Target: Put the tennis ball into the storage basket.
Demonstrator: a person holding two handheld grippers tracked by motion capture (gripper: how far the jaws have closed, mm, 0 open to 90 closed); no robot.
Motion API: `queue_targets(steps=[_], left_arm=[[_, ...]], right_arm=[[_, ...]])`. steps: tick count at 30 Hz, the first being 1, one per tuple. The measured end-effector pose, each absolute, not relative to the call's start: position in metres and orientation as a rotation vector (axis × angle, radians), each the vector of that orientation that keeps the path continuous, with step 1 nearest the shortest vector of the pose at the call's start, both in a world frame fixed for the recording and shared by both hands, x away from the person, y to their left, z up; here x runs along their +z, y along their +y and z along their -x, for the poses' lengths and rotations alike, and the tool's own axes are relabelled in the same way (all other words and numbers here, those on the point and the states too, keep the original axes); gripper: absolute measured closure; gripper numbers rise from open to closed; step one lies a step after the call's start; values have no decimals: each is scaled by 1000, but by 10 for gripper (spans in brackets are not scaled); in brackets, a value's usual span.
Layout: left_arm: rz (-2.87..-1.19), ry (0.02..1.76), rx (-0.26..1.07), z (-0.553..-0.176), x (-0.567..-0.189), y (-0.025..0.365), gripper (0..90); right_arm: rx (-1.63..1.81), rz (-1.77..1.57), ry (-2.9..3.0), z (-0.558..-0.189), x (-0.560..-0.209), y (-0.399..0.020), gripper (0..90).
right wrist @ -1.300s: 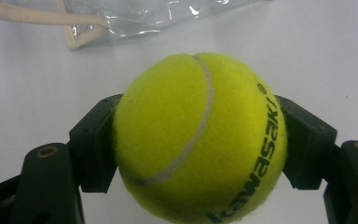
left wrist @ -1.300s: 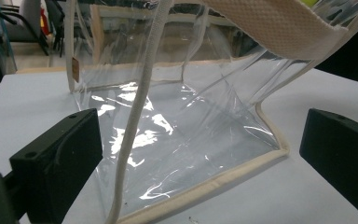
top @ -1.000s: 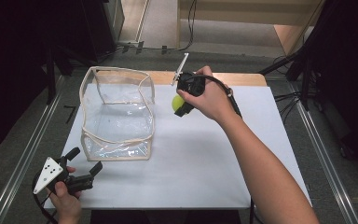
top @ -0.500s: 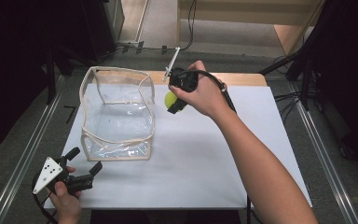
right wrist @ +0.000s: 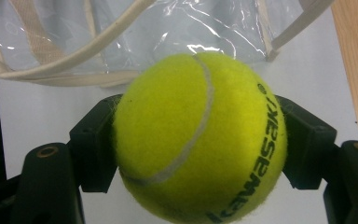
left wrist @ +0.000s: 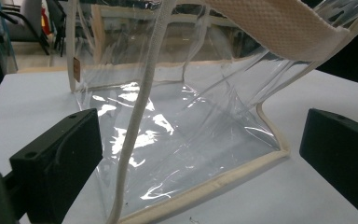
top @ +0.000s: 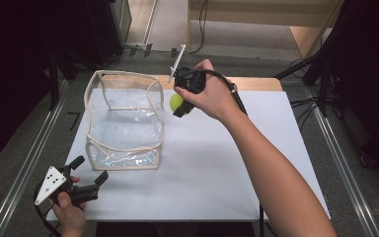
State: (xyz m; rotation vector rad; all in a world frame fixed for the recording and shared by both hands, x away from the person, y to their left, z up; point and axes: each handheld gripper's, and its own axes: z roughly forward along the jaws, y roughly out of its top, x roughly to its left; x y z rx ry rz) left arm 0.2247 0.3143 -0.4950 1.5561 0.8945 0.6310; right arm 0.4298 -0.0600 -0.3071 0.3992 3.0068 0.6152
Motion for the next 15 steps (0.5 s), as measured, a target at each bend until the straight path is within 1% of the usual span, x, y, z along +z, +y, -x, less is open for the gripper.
queue_targets(steps=[15], left_arm=[[-1558, 894, 633, -225, -495, 314, 0]], right_arm=[[625, -364, 3008, -429, -300, -54, 239]])
